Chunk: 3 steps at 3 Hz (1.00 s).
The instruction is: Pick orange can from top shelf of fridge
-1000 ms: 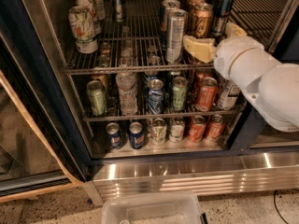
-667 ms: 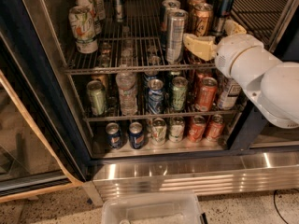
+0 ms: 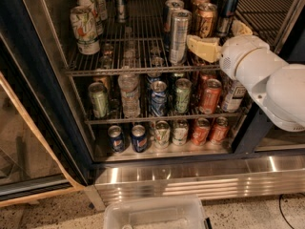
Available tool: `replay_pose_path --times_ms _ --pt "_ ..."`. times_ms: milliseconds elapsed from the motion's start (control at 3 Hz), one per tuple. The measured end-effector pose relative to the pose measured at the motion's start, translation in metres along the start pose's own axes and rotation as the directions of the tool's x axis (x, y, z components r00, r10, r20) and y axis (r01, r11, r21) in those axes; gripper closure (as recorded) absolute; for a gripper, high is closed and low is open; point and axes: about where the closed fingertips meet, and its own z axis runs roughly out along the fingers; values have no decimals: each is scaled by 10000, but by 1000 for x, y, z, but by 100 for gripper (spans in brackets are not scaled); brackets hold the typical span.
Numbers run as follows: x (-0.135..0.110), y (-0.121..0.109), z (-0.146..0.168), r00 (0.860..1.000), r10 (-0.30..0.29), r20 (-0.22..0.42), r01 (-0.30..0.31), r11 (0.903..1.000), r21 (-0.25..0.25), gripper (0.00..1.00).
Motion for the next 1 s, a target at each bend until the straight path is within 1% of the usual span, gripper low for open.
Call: replay_pose_path --times_ms 333,667,1000 --pt "0 0 0 10000 0 1 0 10000 -1 26" --pt "0 0 5 10000 50 86 -49 9999 -125 28" --pt "0 -5 20 9999 72 143 -68 9996 -284 28"
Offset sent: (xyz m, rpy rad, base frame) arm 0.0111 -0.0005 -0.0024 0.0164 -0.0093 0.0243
